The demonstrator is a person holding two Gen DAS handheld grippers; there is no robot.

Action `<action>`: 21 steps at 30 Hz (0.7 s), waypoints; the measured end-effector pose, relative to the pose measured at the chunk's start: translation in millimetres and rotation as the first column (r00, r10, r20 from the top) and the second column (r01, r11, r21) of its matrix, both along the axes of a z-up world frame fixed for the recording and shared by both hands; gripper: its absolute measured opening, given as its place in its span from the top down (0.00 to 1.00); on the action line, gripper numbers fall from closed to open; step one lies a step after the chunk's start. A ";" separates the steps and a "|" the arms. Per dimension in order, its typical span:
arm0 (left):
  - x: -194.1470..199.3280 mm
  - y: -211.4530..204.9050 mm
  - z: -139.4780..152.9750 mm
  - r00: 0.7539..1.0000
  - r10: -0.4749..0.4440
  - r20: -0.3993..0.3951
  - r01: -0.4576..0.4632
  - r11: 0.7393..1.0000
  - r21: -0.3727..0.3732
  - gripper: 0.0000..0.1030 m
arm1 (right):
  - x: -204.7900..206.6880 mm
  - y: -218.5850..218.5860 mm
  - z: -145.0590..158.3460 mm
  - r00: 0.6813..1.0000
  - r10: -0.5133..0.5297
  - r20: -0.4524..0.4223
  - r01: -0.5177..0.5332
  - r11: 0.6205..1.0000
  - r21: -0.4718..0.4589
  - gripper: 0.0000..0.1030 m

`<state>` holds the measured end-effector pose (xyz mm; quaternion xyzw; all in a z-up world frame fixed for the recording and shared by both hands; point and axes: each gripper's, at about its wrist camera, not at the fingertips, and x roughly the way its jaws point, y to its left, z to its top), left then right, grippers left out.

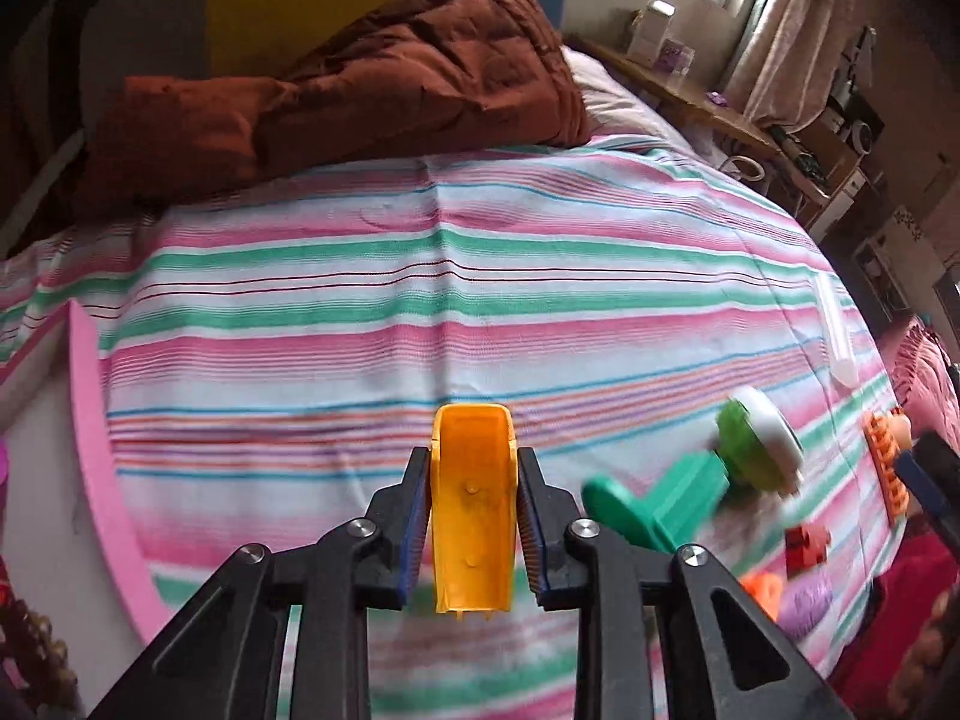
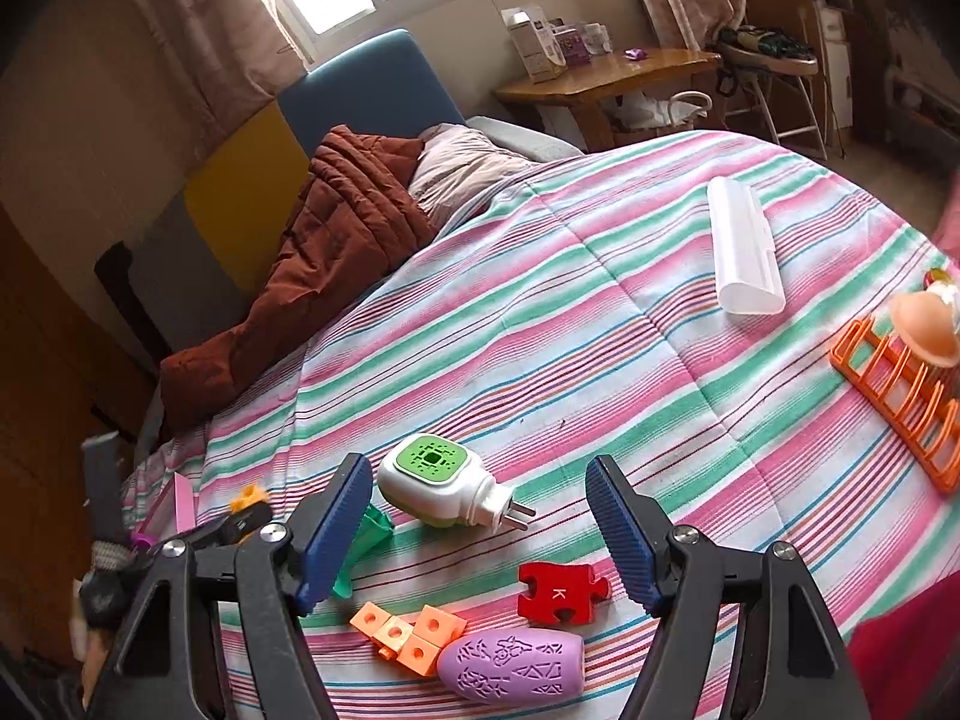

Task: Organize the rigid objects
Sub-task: 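Grasp the white-and-green plug device with the right gripper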

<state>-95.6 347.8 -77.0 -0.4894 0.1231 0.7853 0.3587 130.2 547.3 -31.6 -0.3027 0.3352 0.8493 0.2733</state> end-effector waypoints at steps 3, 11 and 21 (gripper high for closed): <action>18.2 -18.4 14.4 0.999 -0.015 -0.029 0.016 0.999 0.033 0.75 | -1.0 0.8 -2.3 1.000 -0.007 0.016 0.007 1.000 0.010 0.28; 69.4 -66.4 32.1 0.999 -0.045 -0.022 0.047 0.992 0.114 0.75 | -23.5 -22.5 -6.6 0.987 0.131 0.096 -0.140 0.986 0.094 0.28; 98.6 -111.4 35.3 0.999 -0.047 0.002 0.047 0.989 0.139 0.75 | -64.0 -29.5 -28.4 0.924 0.304 0.233 -0.333 0.938 0.096 0.27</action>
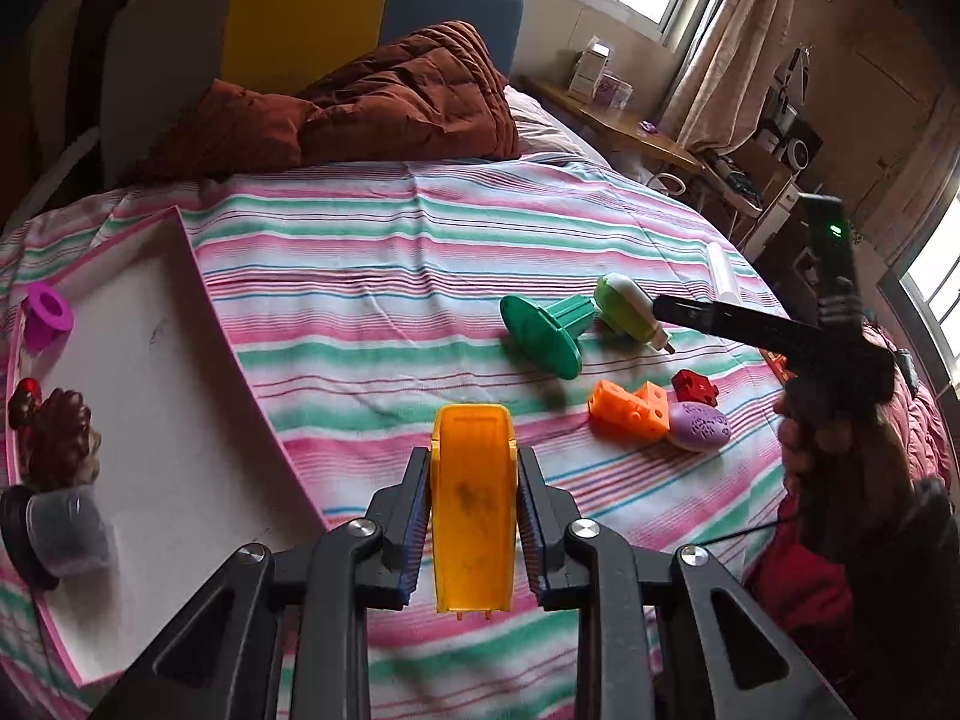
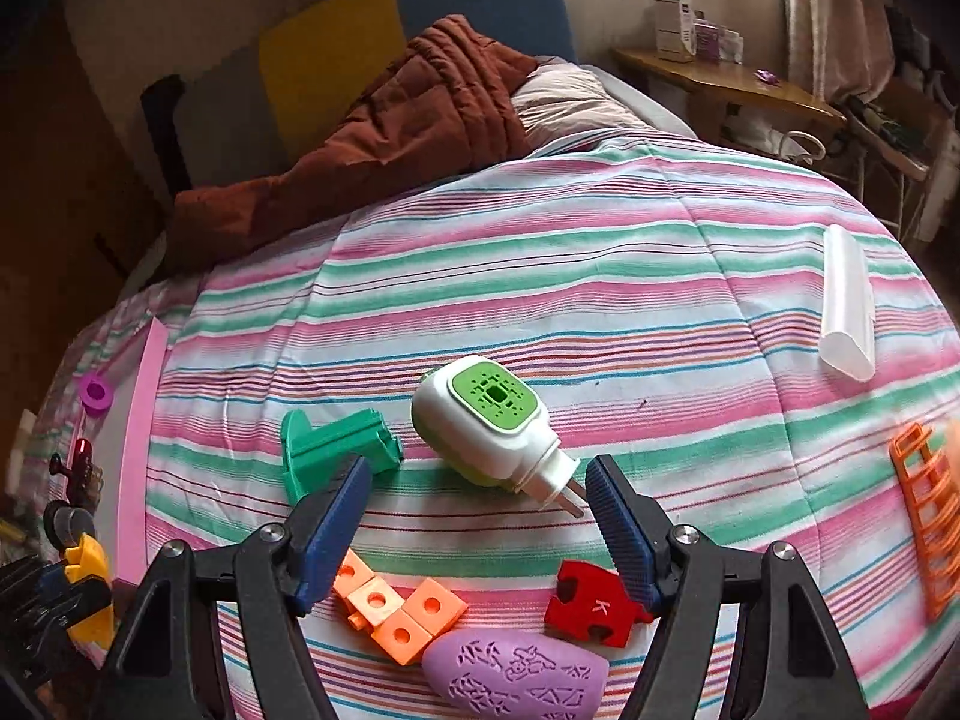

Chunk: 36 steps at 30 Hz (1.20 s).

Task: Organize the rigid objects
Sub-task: 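Grasp the white-and-green plug device with the right gripper, then carry the orange clip into the tray and open the left gripper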

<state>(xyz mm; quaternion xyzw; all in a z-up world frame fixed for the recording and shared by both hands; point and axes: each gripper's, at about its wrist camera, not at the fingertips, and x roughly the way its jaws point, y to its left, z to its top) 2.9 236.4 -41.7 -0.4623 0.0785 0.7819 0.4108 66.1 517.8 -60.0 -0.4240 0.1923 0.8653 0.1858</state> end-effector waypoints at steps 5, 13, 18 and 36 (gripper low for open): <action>6.0 -14.9 5.1 1.000 0.009 0.008 -0.010 1.000 0.019 0.75 | -34.0 7.5 -18.9 0.990 0.058 0.132 -0.065 0.997 0.045 0.27; 5.5 -34.2 4.1 0.999 0.043 0.029 -0.043 0.999 0.021 0.75 | -47.5 20.0 -34.3 0.985 0.035 0.168 -0.042 0.999 0.034 0.46; 5.2 -43.2 6.1 0.998 0.065 0.028 -0.066 0.997 0.032 0.75 | -40.1 8.8 -19.2 0.991 0.028 0.134 -0.042 0.993 0.107 0.47; 6.9 -87.1 23.6 0.973 0.190 -0.130 -0.192 0.981 -0.005 0.75 | 2.5 -120.5 -2.5 0.954 0.300 -0.019 -0.298 0.951 0.083 0.47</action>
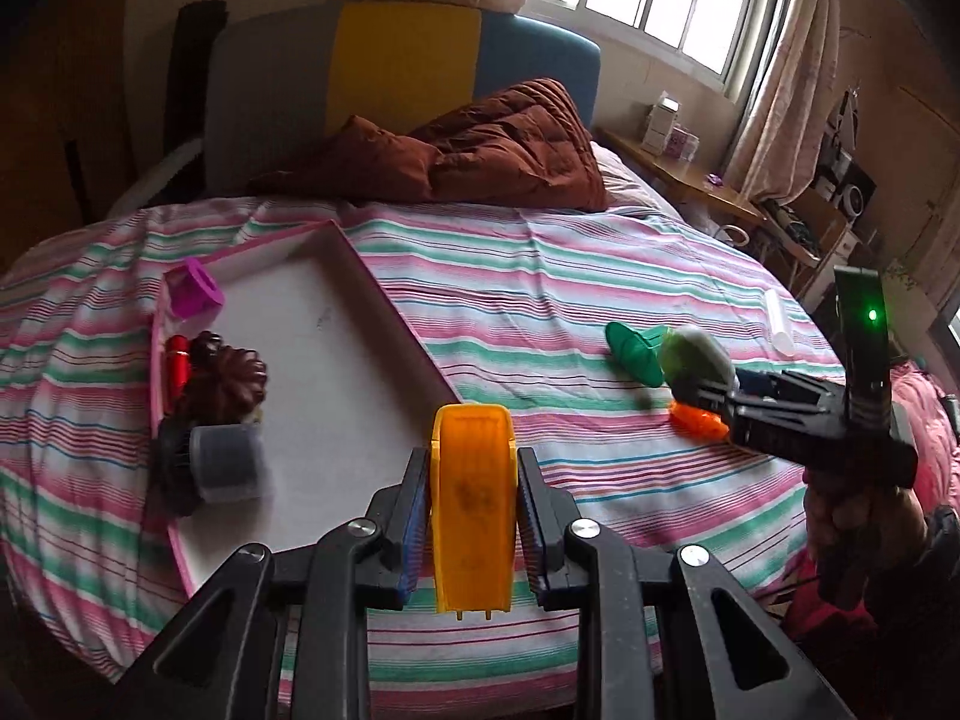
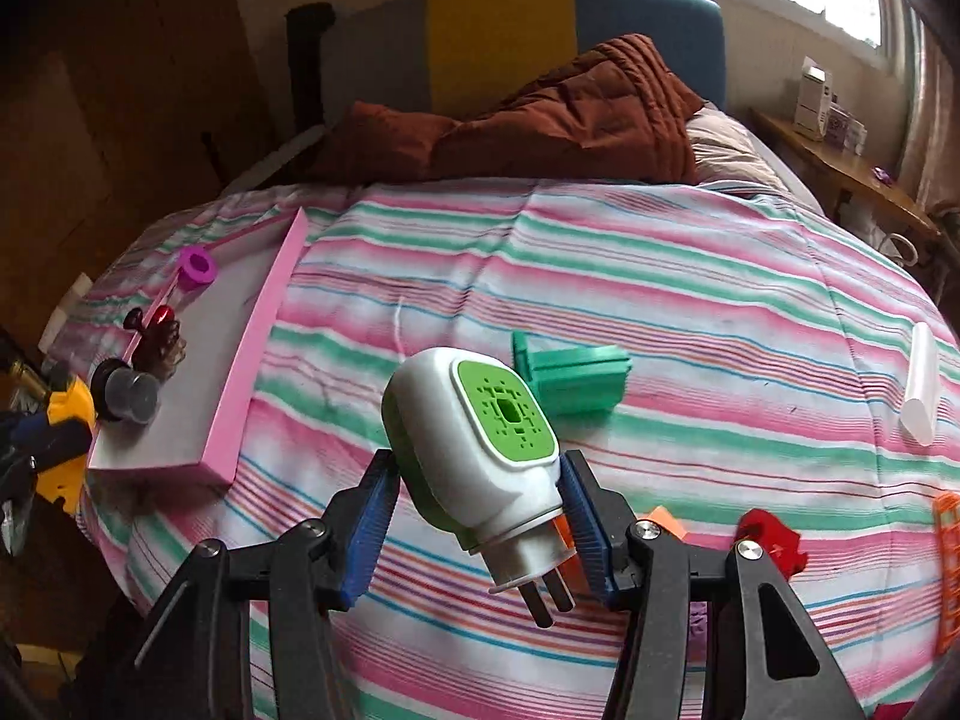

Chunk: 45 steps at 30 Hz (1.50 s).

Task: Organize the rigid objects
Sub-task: 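Carry the orange clip into the tray and open the left gripper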

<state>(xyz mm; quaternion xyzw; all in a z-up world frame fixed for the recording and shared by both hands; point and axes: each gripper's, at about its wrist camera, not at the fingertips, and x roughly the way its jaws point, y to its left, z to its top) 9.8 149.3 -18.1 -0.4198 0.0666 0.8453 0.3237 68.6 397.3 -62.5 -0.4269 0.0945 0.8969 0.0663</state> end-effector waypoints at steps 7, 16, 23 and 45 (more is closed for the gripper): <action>3.3 -14.1 -6.3 0.999 0.044 0.000 -0.044 0.999 -0.024 0.75 | -3.3 -14.5 -27.7 0.999 0.030 0.045 -0.030 1.000 0.004 0.47; 7.0 -18.1 -9.1 0.998 0.056 -0.001 -0.056 0.998 -0.039 0.75 | -7.7 -24.2 -36.4 0.996 0.049 0.075 -0.052 0.998 0.038 0.47; 8.5 -19.0 -10.7 0.999 0.054 0.002 -0.054 0.998 -0.042 0.75 | -8.4 -24.9 -36.8 0.996 0.050 0.077 -0.053 0.998 0.040 0.47; -166.8 -33.3 10.7 0.959 0.185 0.212 -0.222 0.961 0.164 0.75 | -8.5 -23.9 -38.4 0.996 0.044 0.079 -0.047 0.998 0.030 0.47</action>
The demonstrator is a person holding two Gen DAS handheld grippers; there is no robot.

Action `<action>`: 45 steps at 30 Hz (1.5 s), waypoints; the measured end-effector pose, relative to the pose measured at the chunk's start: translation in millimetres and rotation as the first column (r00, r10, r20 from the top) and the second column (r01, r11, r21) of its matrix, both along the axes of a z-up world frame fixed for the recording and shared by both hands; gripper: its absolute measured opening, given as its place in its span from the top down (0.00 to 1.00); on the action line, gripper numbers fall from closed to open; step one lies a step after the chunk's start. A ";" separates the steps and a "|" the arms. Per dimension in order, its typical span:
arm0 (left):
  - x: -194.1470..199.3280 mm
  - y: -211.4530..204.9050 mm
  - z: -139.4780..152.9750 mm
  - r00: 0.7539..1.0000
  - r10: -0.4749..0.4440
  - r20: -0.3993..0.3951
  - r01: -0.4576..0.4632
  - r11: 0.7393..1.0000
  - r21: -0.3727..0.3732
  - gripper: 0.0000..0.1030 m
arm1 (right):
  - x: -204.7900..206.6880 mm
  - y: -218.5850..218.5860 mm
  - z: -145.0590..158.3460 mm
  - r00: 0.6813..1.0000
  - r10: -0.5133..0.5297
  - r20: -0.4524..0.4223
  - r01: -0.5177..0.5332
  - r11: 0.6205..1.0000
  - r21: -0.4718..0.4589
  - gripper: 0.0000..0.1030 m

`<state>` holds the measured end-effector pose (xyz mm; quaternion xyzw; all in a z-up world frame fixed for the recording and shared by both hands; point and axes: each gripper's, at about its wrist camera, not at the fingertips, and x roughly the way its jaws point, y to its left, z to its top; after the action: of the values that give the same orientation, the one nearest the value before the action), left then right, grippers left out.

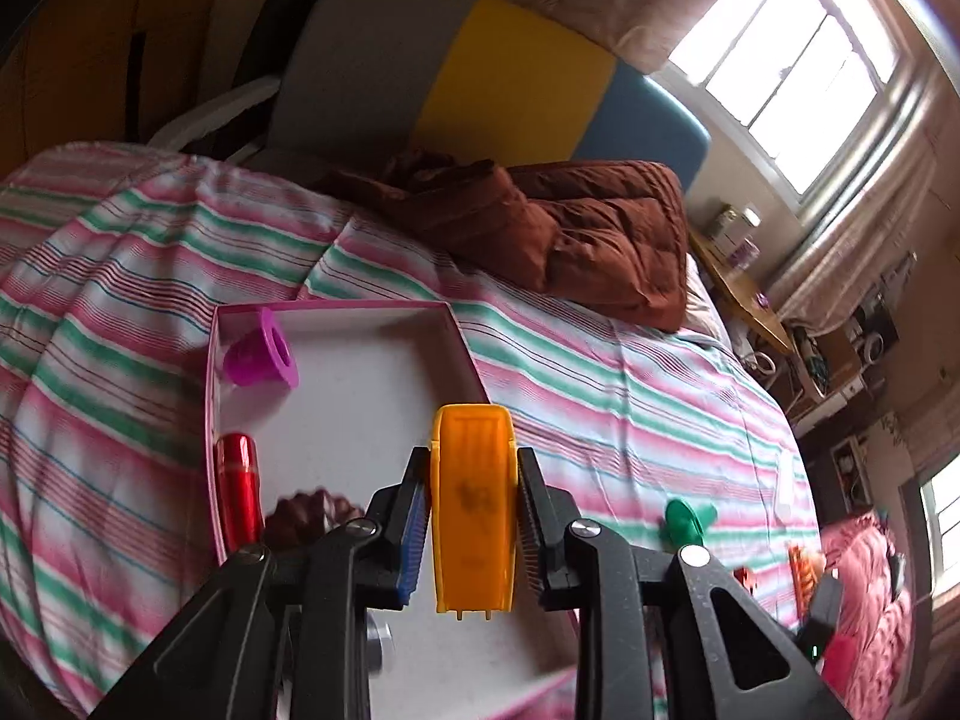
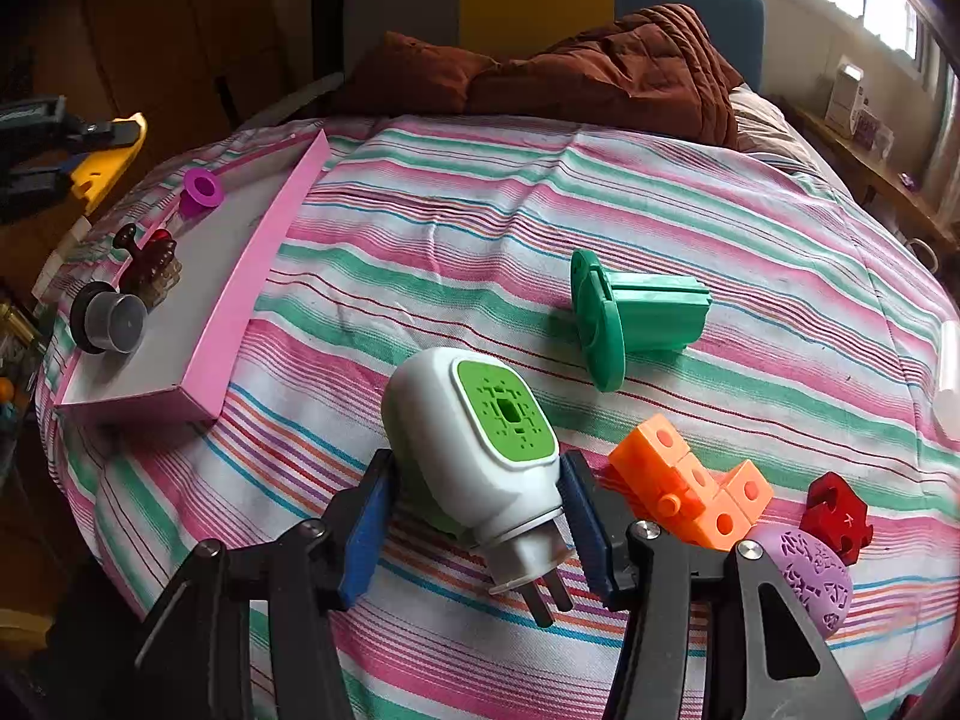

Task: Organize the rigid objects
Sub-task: 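Carry the orange clip into the tray and open the left gripper, then carry the white-and-green plug device into the tray and open the right gripper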

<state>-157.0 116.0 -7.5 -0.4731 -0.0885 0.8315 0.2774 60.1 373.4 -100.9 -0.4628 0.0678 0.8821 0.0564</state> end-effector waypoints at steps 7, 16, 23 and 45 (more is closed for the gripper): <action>-62.7 21.6 -30.9 0.998 0.047 0.042 -0.043 0.993 -0.106 0.75 | -1.5 0.7 0.3 1.000 -0.003 0.005 0.004 1.000 -0.017 0.46; -108.9 32.4 -67.0 0.993 0.106 0.053 -0.090 0.966 -0.243 0.73 | -2.1 1.7 -0.8 1.000 -0.004 0.004 0.004 1.000 -0.030 0.46; -88.3 19.5 -47.1 0.994 0.113 0.011 -0.107 0.968 -0.227 0.66 | -2.3 1.2 -1.2 1.000 -0.005 0.006 0.005 1.000 -0.025 0.46; 140.5 18.6 2.5 0.950 -0.075 -0.302 -0.019 0.955 -0.295 0.65 | 0.0 -4.5 -2.9 1.000 0.004 0.004 -0.004 0.999 0.043 0.46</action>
<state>-16.4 134.6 -4.9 -0.3739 0.0876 0.8952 0.2262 60.1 368.9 -103.8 -0.4632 0.0478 0.8826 0.0644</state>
